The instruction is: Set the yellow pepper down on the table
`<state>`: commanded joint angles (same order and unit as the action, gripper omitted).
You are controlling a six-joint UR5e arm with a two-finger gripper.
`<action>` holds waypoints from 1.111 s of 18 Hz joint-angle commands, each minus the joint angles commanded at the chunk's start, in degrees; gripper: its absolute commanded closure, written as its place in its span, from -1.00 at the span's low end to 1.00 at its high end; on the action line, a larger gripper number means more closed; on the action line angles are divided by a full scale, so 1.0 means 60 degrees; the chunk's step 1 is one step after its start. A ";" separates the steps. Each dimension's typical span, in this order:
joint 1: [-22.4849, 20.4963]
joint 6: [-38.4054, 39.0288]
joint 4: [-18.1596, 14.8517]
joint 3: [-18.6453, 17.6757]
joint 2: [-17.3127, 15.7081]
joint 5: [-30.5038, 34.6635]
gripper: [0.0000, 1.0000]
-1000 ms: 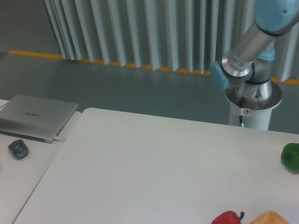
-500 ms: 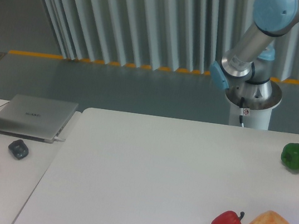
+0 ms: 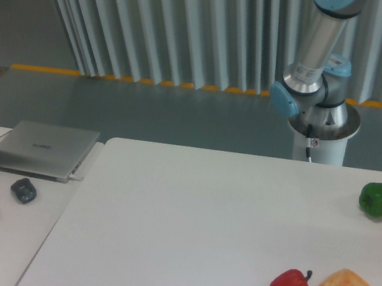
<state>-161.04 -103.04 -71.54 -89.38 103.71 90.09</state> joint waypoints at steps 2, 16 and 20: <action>0.0937 0.1479 0.0117 -0.0161 -0.0088 0.0117 0.68; 0.2640 0.3623 0.1567 -0.0323 0.1479 0.2168 0.23; 0.2786 0.3931 0.1655 -0.0323 0.1581 0.2168 -0.04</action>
<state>-144.32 -79.46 -61.61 -91.32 113.20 103.10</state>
